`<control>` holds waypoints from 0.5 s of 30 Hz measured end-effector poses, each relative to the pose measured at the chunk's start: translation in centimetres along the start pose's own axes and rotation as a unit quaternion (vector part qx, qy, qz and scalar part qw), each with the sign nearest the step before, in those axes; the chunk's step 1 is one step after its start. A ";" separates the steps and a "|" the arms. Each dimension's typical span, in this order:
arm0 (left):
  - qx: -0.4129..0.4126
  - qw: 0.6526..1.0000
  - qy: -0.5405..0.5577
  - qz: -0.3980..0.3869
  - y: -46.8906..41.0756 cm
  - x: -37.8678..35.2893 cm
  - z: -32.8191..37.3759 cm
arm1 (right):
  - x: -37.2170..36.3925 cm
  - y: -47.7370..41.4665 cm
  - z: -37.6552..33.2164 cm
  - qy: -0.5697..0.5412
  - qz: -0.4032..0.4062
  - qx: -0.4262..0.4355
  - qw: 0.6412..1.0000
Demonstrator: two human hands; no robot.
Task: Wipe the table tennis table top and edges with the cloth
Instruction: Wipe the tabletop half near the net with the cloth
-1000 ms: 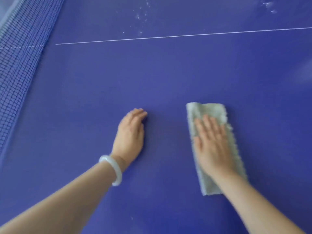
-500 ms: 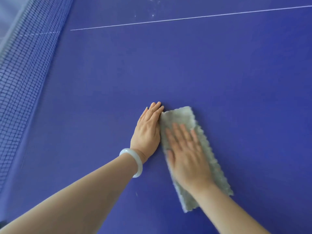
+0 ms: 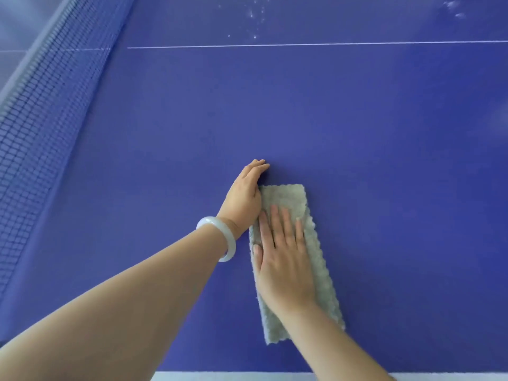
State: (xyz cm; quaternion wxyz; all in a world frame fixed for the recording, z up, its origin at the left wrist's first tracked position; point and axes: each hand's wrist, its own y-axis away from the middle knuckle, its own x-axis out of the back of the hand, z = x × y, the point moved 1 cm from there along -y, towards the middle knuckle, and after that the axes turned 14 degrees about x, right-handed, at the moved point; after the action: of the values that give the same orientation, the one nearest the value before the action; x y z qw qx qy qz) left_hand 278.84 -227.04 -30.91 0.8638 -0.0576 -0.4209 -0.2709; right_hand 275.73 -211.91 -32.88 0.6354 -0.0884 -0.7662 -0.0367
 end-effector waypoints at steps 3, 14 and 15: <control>-0.009 0.995 -0.092 0.033 2.2 4.3 -4.5 | 0.8 0.9 2.0 -0.017 -0.020 0.111 0.993; 0.068 0.988 -0.118 0.076 7.2 8.5 -13.9 | -1.3 1.6 -7.7 0.015 0.040 -0.068 0.997; 0.070 0.990 -0.100 0.076 7.2 8.6 -13.9 | -2.1 1.1 -11.6 0.006 0.036 -0.007 0.999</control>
State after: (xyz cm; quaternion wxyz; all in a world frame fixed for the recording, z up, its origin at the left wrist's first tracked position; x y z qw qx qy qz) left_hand 296.53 -229.14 -32.34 0.8374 -0.0552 -0.5173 -0.1675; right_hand 287.52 -212.94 -32.85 0.6402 -0.1195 -0.7586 -0.0198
